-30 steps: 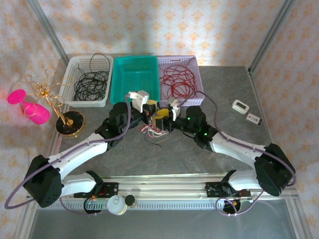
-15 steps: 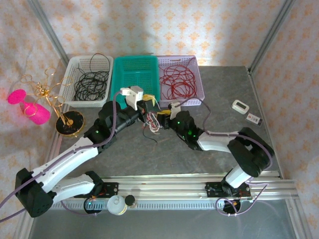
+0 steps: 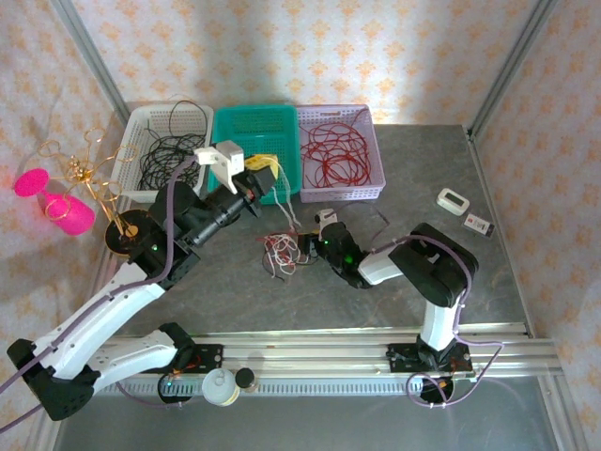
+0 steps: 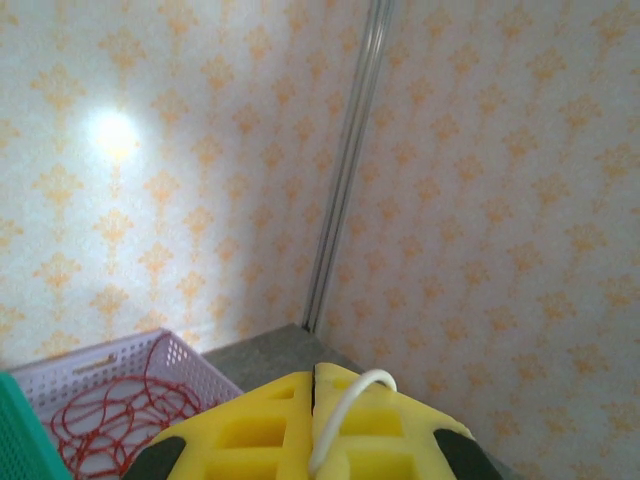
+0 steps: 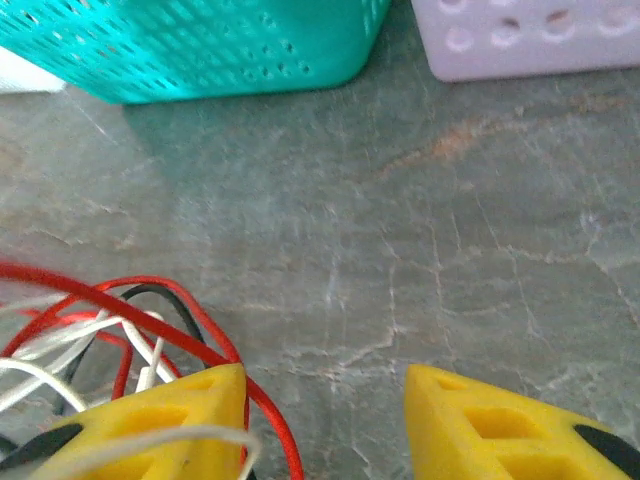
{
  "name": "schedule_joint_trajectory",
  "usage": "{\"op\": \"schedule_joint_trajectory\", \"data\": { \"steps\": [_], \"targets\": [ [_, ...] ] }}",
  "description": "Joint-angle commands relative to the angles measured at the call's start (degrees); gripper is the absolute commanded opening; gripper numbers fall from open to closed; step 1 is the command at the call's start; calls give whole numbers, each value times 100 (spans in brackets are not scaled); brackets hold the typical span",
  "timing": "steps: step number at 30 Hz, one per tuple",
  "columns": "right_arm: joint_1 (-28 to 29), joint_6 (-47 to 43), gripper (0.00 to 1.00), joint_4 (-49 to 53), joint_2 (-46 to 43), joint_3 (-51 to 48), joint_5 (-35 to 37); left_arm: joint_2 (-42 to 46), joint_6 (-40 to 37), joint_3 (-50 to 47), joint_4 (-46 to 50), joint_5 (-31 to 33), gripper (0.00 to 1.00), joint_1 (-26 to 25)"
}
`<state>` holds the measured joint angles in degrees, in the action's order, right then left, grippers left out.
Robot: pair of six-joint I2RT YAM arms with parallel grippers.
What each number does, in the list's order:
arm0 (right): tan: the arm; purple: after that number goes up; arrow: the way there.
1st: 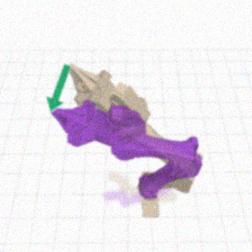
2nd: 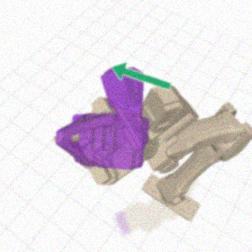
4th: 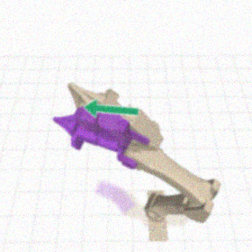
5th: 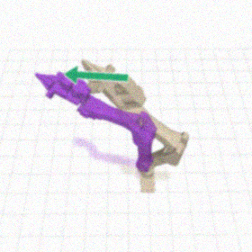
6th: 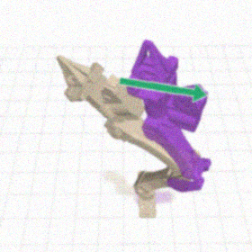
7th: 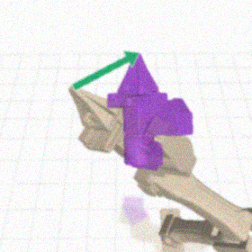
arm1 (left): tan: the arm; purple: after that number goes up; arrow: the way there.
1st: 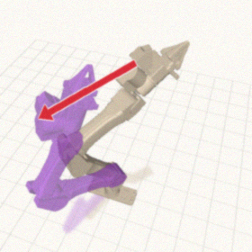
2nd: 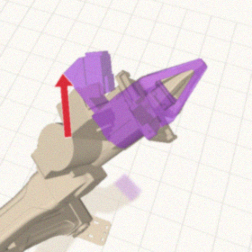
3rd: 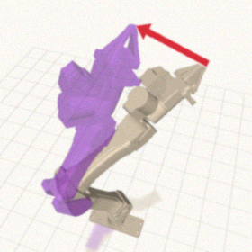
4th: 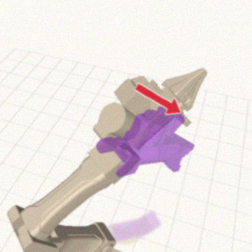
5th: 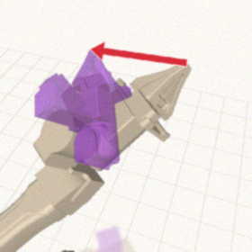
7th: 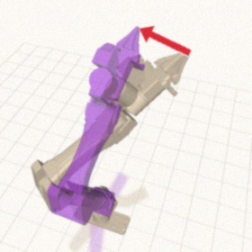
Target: Untangle the cables
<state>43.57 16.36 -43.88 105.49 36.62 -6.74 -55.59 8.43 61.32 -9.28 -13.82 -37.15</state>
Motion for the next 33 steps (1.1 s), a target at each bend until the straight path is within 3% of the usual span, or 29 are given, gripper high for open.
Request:
{"op": "schedule_joint_trajectory", "data": {
  "steps": [1,6,12,17,23,28,33],
  "targets": [
    [20,100,46,-95,207,29,202,101,-193,443,120,74,0,-50],
    [20,112,48,-85,151,-50,263,55,-347,685,272,89,0,-54],
    [2,-220,55,27,-802,-467,685,40,-440,697,416,177,0,-56],
    [-136,-534,62,436,-1713,-670,640,64,-518,687,496,256,0,-49],
    [-761,-650,65,833,-3072,-769,-625,79,-548,571,549,275,0,-54],
    [-806,-1161,67,1053,-4066,-499,-2106,37,-595,439,567,387,0,-54],
    [-806,-1140,67,1083,-4424,-165,-2666,-52,-651,396,606,409,0,-56]
  ]
}}
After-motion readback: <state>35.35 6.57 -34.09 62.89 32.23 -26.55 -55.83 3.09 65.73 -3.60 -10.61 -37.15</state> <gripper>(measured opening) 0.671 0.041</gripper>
